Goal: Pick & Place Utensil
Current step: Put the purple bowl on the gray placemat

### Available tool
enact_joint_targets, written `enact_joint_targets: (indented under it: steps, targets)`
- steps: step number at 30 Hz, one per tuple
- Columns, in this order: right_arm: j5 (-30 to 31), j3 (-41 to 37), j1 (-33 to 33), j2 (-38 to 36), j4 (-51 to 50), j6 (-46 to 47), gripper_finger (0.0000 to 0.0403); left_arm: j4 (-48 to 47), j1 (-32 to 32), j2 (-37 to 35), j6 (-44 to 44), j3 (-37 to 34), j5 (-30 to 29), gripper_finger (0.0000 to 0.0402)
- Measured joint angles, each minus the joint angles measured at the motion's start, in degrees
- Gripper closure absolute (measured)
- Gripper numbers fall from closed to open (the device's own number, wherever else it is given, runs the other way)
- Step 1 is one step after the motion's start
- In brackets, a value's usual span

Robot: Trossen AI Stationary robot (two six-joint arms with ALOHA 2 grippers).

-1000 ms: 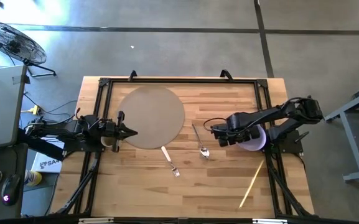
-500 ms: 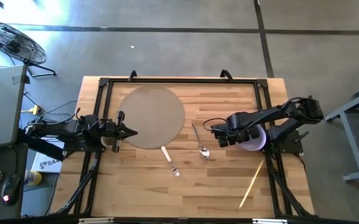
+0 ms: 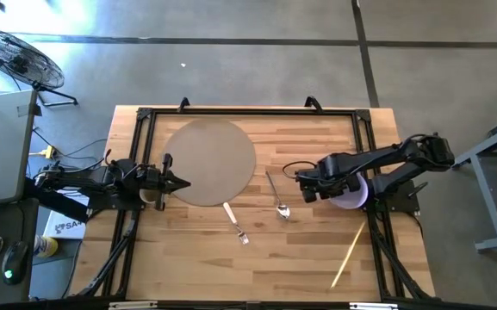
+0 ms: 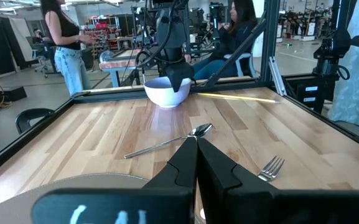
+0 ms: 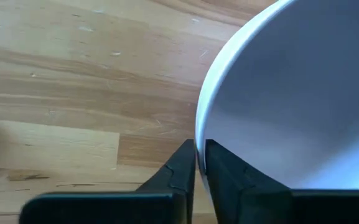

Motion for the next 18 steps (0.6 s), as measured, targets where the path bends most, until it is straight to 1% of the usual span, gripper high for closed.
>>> enact_joint_targets:
  steps: [5, 12, 18]
  targets:
    - [-0.4, 0.0, 0.0, 0.1, 0.9, 0.0, 0.0395, 0.0, 0.0, 0.0, 0.0, 0.0, 0.0, 0.0401]
    - [-0.3, 0.0, 0.0, 0.1, 1.2, -0.3, 0.0388, 0.0, 0.0, 0.0, 0.0, 0.0, 0.0, 0.0401]
    - [0.3, 1.1, 0.0, 0.1, 1.2, -1.3, 0.0398, 0.0, 0.0, 0.0, 0.0, 0.0, 0.0, 0.0401]
